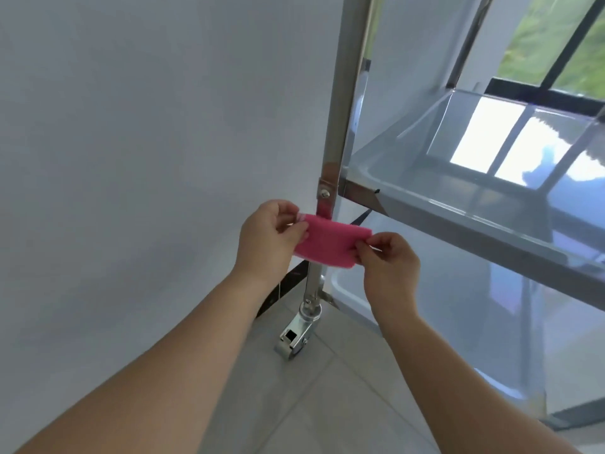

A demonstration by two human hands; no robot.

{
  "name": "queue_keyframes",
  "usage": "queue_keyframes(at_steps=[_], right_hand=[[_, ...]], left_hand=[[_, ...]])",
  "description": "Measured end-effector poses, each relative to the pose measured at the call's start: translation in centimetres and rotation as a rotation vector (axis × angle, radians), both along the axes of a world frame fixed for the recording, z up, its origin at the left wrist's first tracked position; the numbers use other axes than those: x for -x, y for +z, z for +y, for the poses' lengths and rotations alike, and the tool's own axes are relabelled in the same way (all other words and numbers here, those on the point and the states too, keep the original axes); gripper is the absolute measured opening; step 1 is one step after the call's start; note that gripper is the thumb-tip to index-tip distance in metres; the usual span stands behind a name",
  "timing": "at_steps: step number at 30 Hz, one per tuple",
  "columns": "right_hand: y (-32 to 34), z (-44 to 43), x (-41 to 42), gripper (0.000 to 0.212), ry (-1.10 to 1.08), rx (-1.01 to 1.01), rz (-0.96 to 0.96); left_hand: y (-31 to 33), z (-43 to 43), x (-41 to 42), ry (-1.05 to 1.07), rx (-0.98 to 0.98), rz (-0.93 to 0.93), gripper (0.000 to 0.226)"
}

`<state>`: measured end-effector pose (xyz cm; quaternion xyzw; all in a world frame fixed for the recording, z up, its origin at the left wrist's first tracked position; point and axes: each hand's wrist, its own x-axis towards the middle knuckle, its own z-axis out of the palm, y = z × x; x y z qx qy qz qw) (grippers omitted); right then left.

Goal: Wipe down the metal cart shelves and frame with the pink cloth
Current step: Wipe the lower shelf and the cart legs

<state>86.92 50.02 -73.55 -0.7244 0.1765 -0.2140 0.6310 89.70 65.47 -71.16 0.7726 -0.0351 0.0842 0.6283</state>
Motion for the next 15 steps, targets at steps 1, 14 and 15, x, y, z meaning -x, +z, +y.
queue_keyframes(at_steps=[1,14,15], right_hand=[[0.1,0.0,-0.6,0.028,-0.006,-0.007,-0.022],[-1.1,3.2,-2.4,0.042,0.258,0.109,-0.247],[-1.1,3.6,-2.4,0.045,0.295,0.068,-0.250]], left_hand=[[0.2,-0.2,-0.6,0.000,0.038,-0.016,0.018],[-1.0,-1.1,-2.5,0.041,0.202,-0.074,0.014],[-0.9,-1.0,-2.4,0.023,0.183,-0.075,0.012]])
